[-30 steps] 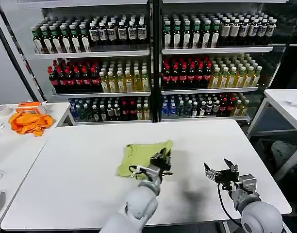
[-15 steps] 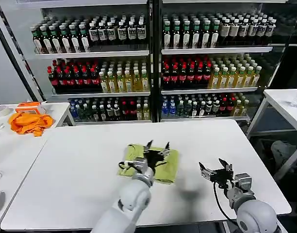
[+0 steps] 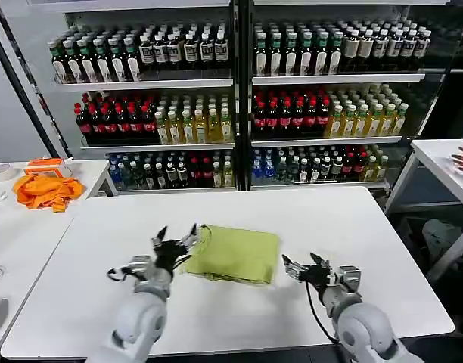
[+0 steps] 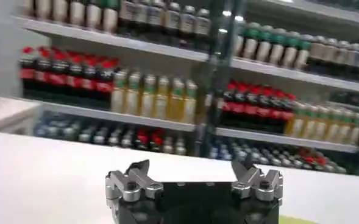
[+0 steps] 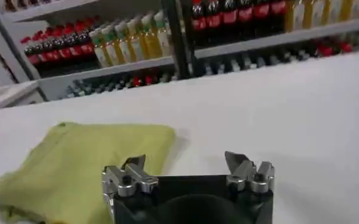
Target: Fold and organize the clothes.
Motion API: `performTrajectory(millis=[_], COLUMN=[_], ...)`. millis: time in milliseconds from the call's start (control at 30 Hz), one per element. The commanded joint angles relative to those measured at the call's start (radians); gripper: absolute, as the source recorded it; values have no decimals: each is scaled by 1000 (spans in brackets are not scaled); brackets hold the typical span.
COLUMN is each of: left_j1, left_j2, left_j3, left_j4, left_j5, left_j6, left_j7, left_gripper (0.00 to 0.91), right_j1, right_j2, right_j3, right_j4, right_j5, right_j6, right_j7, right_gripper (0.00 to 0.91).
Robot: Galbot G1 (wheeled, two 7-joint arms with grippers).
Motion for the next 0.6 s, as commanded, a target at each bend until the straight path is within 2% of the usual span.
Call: performTrajectory(millis=[33, 100, 333, 367, 400, 433, 467, 500, 533, 600], left_j1=[175, 186, 194, 194, 195, 195, 195, 195, 195, 194], left_j2=[61, 56, 48, 48, 48, 48, 48, 48, 47, 46], left_j3=[-198, -202, -204, -204, -205, -205, -205, -205, -205, -205], left_j4=[-105, -109, -109, -109, -110, -111, -111, -110, -110, -108], left_j5=[-70, -68, -63, -63, -63, -63, -63, -63, -63, -63], left_j6=[-8, -8, -9, -9, -9, -8, -8, -9, -8, -8], left_j7=[-1, 0, 0, -1, -1, -1, -1, -1, -1, -1], left_gripper=[907, 907, 907, 907, 907, 907, 907, 907, 907, 907], right_j1=[152, 183, 269, 276, 279, 283, 285, 291, 294, 299], right_j2=[131, 150, 190, 192, 193, 192, 192, 193, 193, 193], right_j3=[-118, -131, -168, -170, -171, -174, -175, -176, -178, -180], right_j4=[-185, -219, -311, -319, -323, -327, -328, -333, -335, -338], right_j5=[110, 112, 117, 117, 116, 116, 116, 117, 117, 115], right_j6=[2, -1, -4, -5, -2, 1, 2, 3, 4, 6], right_j7=[27, 15, 35, 41, 41, 39, 40, 42, 41, 40], right_gripper=[907, 907, 907, 695, 574, 343, 242, 71, 20, 0])
